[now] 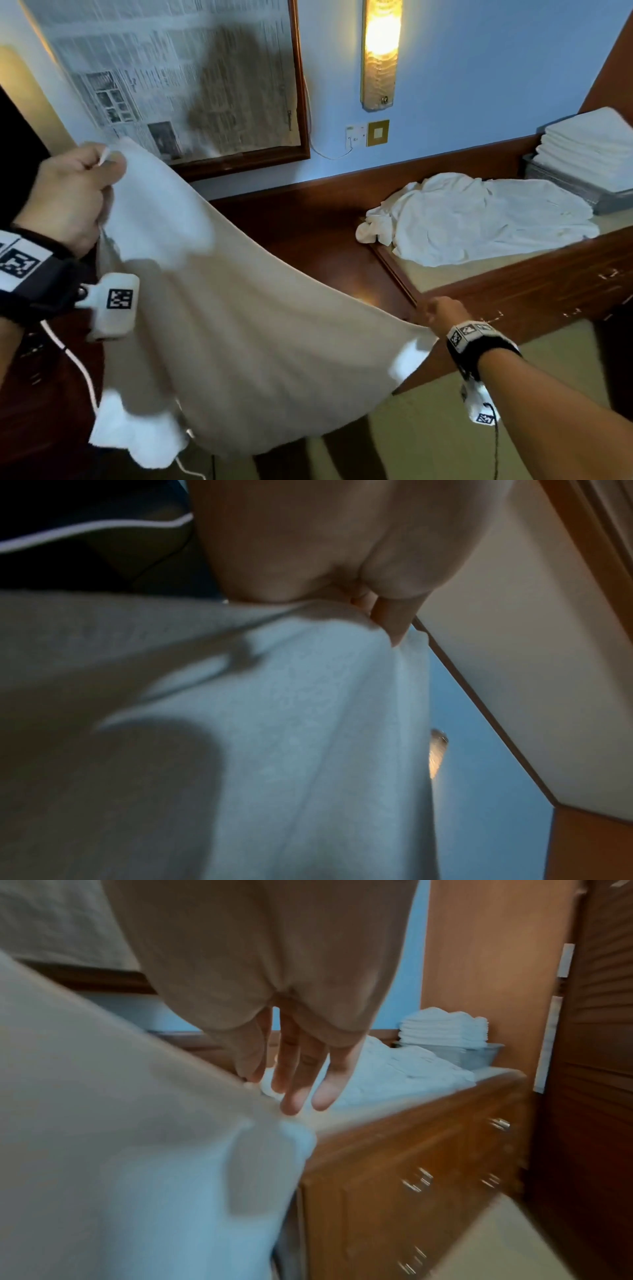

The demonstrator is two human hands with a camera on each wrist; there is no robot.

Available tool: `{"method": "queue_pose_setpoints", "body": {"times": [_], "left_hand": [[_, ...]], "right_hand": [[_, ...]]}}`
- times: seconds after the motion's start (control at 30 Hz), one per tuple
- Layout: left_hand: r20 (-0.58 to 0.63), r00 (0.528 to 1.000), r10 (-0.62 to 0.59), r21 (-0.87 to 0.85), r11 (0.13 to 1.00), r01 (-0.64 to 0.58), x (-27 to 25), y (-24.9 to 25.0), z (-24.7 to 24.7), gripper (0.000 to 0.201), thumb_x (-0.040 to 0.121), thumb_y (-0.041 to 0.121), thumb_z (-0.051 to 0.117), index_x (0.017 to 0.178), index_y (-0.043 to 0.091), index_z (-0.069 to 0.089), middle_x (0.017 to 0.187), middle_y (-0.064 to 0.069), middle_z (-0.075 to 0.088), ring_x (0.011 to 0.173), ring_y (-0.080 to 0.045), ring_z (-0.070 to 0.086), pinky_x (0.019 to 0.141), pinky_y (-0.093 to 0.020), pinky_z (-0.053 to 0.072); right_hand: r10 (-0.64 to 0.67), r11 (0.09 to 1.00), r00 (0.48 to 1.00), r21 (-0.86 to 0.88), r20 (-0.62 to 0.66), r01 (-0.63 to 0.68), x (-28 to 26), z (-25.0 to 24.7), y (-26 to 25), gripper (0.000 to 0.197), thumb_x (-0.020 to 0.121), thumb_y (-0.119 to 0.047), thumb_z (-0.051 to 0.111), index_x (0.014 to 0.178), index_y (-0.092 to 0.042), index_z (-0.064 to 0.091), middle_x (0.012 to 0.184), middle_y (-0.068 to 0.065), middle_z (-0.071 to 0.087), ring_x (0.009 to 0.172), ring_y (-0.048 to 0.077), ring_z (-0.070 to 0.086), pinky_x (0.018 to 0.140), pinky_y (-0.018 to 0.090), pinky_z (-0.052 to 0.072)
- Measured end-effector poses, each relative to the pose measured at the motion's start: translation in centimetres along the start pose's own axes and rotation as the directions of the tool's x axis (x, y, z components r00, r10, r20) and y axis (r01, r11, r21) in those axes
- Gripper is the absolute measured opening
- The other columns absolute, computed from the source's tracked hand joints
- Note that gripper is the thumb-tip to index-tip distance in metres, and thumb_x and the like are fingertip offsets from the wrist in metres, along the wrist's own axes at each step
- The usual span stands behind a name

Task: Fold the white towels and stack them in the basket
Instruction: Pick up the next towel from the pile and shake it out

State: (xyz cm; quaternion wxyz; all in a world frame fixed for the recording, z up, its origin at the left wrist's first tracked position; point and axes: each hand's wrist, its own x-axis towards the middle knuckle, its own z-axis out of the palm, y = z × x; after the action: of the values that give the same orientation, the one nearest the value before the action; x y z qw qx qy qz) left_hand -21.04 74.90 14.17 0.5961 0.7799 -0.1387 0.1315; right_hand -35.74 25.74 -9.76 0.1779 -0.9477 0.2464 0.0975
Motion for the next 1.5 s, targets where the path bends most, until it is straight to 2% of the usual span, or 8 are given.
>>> {"method": "queue_pose_setpoints", "body": {"times": [0.07, 0.2, 0.4, 0.73, 0.97, 1.23, 1.37, 1.5], "left_hand": [[0.043, 0.986, 0.164, -0.013, 0.986, -0.164, -1.6, 2.0, 4.7, 0.034, 0.100, 0.021, 0.057, 0.066, 0.023, 0.052, 0.041, 0.012, 0.035, 0.031, -0.004, 0.029, 0.033, -0.031, 0.014], [0.141, 0.979, 0.150, 0.108, 0.980, -0.165, -1.9, 2.8, 9.9, 0.024, 0.101, 0.013, 0.058, 0.078, 0.015, 0.064, 0.047, 0.017, 0.046, 0.040, 0.001, 0.040, 0.042, -0.012, 0.030], [0.237, 0.951, 0.199, 0.158, 0.958, -0.240, -2.9, 4.8, 14.1, 0.011, 0.096, 0.025, 0.066, 0.088, 0.030, 0.070, 0.084, 0.009, 0.069, 0.079, 0.000, 0.061, 0.079, -0.024, 0.046], [-0.046, 0.966, 0.253, 0.159, 0.957, -0.243, -3.8, 5.2, 14.1, 0.021, 0.093, 0.034, 0.064, 0.091, 0.015, 0.073, 0.079, -0.029, 0.062, 0.061, -0.028, 0.053, 0.058, -0.037, 0.041], [-0.073, 0.983, 0.168, 0.351, 0.927, -0.132, -6.0, 1.8, 15.3, 0.017, 0.087, 0.018, 0.059, 0.074, 0.027, 0.065, 0.064, 0.003, 0.064, 0.064, -0.015, 0.061, 0.061, -0.028, 0.043], [0.004, 0.994, -0.105, 0.544, 0.835, 0.086, -9.1, -4.2, 18.8, 0.039, 0.098, 0.038, 0.051, 0.064, 0.018, 0.048, 0.066, -0.002, 0.056, 0.069, -0.031, 0.054, 0.060, -0.031, 0.036], [0.016, 0.994, -0.112, 0.487, 0.869, 0.090, -9.1, -3.7, 19.7, 0.055, 0.088, 0.059, 0.048, 0.052, 0.016, 0.045, 0.051, 0.004, 0.045, 0.056, -0.026, 0.048, 0.052, -0.033, 0.027], [0.042, 0.995, -0.090, 0.473, 0.879, 0.059, -7.5, -0.9, 20.9, 0.035, 0.091, 0.038, 0.060, 0.057, 0.047, 0.061, 0.052, 0.008, 0.049, 0.068, -0.033, 0.057, 0.056, -0.029, 0.031]], "right_hand": [[-0.190, 0.975, 0.977, 0.102, -0.095, 0.200, 0.8, -1.9, -4.3, 0.017, 0.091, -0.015, 0.062, 0.105, -0.013, 0.073, 0.109, 0.011, 0.071, 0.104, 0.030, 0.065, 0.090, 0.033, 0.050], [-0.572, 0.660, 0.763, 0.383, -0.301, 0.646, -0.9, -8.1, -15.4, 0.022, 0.091, -0.022, 0.068, 0.113, -0.018, 0.070, 0.107, -0.001, 0.071, 0.086, 0.009, 0.062, 0.081, 0.023, 0.046], [-0.764, 0.129, 0.532, 0.722, -0.364, 0.679, -4.7, -14.6, -24.2, 0.021, 0.094, -0.014, 0.065, 0.113, -0.004, 0.065, 0.101, 0.007, 0.067, 0.091, 0.014, 0.061, 0.085, 0.028, 0.049], [-0.673, 0.147, 0.424, 0.452, -0.607, 0.880, -5.5, -17.7, -27.7, 0.012, 0.089, -0.020, 0.065, 0.086, -0.008, 0.065, 0.082, 0.016, 0.065, 0.071, 0.021, 0.053, 0.070, 0.038, 0.047], [-0.552, 0.117, 0.389, 0.394, -0.738, 0.912, -7.0, -21.6, -27.3, 0.010, 0.092, -0.011, 0.064, 0.084, -0.016, 0.065, 0.073, -0.012, 0.057, 0.070, 0.002, 0.050, 0.070, 0.023, 0.043], [-0.355, 0.326, 0.449, 0.342, -0.820, 0.881, -4.3, -25.3, -21.5, 0.008, 0.097, -0.019, 0.056, 0.093, -0.023, 0.062, 0.080, -0.020, 0.057, 0.072, -0.009, 0.052, 0.067, 0.008, 0.039], [-0.328, 0.421, 0.511, 0.361, -0.795, 0.832, -2.8, -24.8, -18.5, 0.009, 0.098, -0.021, 0.056, 0.098, -0.019, 0.064, 0.082, -0.018, 0.056, 0.078, 0.001, 0.052, 0.077, 0.023, 0.045], [-0.557, 0.503, 0.562, 0.291, -0.611, 0.814, -2.9, -23.5, -16.8, 0.006, 0.096, -0.023, 0.063, 0.098, -0.019, 0.066, 0.090, -0.011, 0.058, 0.087, 0.007, 0.055, 0.088, 0.027, 0.048]]}}
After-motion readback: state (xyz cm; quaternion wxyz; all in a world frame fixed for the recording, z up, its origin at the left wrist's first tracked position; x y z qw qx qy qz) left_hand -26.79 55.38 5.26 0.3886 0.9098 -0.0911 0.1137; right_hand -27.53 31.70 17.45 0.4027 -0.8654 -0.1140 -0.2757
